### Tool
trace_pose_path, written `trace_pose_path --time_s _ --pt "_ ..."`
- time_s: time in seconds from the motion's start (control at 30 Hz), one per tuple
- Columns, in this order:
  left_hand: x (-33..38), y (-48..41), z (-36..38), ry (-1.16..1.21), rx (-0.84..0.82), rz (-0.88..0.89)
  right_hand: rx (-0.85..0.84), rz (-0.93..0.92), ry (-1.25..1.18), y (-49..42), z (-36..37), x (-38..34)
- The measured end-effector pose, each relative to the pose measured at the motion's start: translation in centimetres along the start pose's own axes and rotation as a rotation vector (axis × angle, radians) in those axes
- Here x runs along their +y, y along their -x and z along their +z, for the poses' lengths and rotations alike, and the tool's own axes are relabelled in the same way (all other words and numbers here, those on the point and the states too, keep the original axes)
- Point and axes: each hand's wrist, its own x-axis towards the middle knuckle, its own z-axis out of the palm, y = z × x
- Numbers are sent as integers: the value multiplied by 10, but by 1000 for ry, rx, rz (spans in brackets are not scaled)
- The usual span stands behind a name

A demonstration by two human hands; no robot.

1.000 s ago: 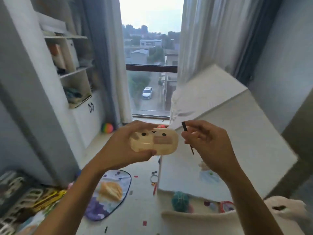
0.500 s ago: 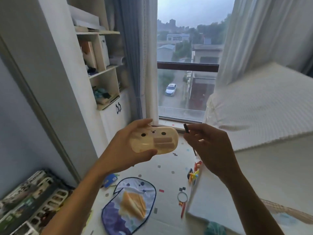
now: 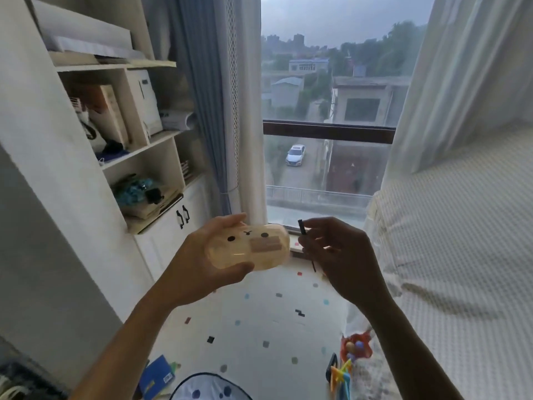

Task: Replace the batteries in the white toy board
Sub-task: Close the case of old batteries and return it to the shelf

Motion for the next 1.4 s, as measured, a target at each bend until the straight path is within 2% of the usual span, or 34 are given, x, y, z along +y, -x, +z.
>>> trace_pose_path --time_s 0.23,0.57,0.8,1.03,1.13,1.23,1.33,1.4 --pt "-88 -169 9 0 5 45 15 70 -57 -155 26 93" --pt "-217 -440 -10 38 7 77 -6 69 -28 -421 80 200" --pt "-311 -573 -31 -37 128 -40 -132 -13 -66 -608 140 280" --pt "-377 -640 -81 -173 400 -264 -407 -160 -144 -777 235 328" --pt "-400 -648 -110 -230 542 -390 -575 -221 -163 -835 295 327" --pt "-417 -652 -138 -281 669 -505 -661 -322 -181 -879 360 324" --pt "-438 -661 -169 -363 734 -584 -785 -385 -198 -910 429 312" --pt "-457 -666 -195 -400 760 -630 -810 -448 -235 -927 475 301"
